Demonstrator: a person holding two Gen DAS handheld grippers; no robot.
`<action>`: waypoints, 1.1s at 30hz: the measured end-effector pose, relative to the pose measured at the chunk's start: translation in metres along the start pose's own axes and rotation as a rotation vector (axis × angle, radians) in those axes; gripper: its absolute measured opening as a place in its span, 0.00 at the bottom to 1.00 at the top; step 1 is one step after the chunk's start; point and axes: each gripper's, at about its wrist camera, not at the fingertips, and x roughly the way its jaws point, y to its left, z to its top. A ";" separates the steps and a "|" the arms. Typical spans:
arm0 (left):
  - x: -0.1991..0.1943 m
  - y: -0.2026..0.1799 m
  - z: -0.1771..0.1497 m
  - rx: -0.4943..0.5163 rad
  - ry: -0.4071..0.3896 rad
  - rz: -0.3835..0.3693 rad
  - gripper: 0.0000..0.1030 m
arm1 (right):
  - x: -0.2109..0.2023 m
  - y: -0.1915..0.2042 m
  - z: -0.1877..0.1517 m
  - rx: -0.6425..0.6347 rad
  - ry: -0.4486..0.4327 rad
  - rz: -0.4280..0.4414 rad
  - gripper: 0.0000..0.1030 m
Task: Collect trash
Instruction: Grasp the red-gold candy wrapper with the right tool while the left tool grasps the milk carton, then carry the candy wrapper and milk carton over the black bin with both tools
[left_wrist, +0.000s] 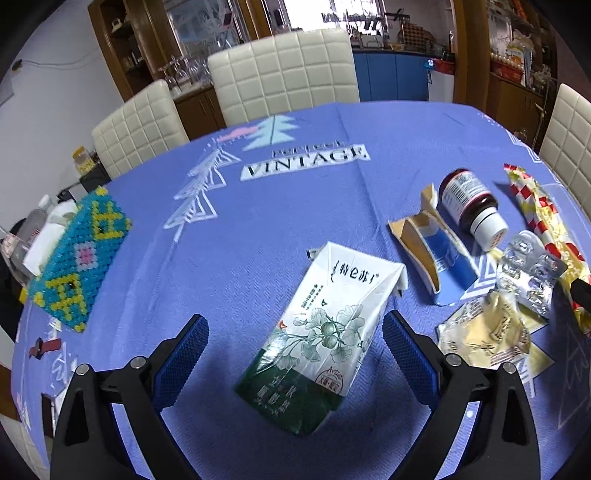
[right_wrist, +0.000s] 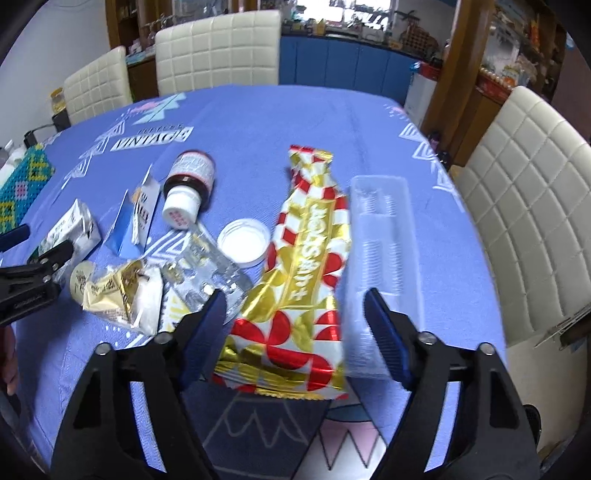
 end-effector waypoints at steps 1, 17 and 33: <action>0.004 0.000 0.000 0.000 0.010 -0.010 0.90 | 0.002 0.002 -0.001 -0.007 0.008 0.004 0.60; 0.011 -0.014 -0.006 0.004 0.039 -0.145 0.47 | -0.007 0.005 -0.011 -0.034 -0.010 0.054 0.06; -0.033 -0.002 -0.011 -0.042 -0.053 -0.131 0.46 | -0.045 0.015 -0.014 -0.075 -0.084 0.082 0.02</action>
